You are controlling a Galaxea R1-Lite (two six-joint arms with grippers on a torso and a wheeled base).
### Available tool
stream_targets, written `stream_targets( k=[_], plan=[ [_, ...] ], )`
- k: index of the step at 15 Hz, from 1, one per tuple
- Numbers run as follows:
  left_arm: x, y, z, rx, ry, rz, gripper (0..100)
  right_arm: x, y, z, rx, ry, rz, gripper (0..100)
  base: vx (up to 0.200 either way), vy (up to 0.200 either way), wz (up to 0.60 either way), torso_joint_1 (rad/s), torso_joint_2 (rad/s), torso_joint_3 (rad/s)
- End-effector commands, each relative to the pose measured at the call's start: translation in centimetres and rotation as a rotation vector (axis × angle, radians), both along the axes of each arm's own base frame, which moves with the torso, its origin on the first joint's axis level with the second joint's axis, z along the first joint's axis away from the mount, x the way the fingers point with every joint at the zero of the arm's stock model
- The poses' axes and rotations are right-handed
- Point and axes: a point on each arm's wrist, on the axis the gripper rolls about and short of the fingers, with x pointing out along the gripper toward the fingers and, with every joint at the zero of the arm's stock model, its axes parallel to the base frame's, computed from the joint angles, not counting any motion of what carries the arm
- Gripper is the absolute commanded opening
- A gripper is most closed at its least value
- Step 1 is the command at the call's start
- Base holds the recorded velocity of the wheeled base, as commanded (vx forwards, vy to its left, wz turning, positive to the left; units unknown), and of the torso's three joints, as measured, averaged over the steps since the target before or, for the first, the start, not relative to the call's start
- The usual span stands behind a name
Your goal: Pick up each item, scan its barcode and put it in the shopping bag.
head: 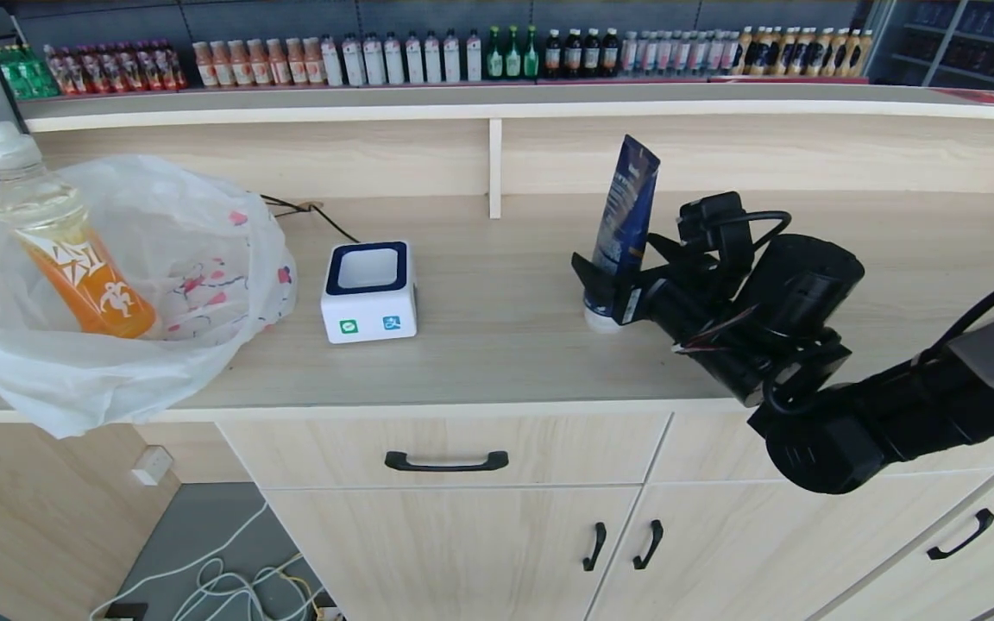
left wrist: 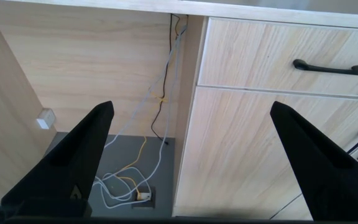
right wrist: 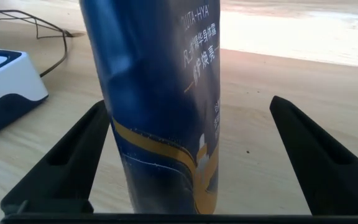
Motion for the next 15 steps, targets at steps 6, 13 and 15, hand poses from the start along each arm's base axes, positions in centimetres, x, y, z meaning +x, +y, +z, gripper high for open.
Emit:
stream_targets(
  k=[6, 13, 15],
  plan=[
    [0.00, 0.00, 0.00, 0.000, 0.000, -0.002, 100, 0.83, 0.13, 0.02, 0.006, -0.013, -0.005, 100, 0.000, 0.000, 0.00, 0.000, 0.00, 0.000],
    [0.00, 0.00, 0.00, 0.000, 0.000, 0.000, 100, 1.06, 0.31, -0.55, -0.002, -0.001, -0.004, 0, 0.000, 0.000, 0.00, 0.000, 0.00, 0.000],
    [0.00, 0.00, 0.00, 0.000, 0.000, 0.000, 100, 1.02, 0.43, -0.50, 0.001, -0.003, 0.000, 0, 0.000, 0.000, 0.00, 0.000, 0.00, 0.000]
  ],
)
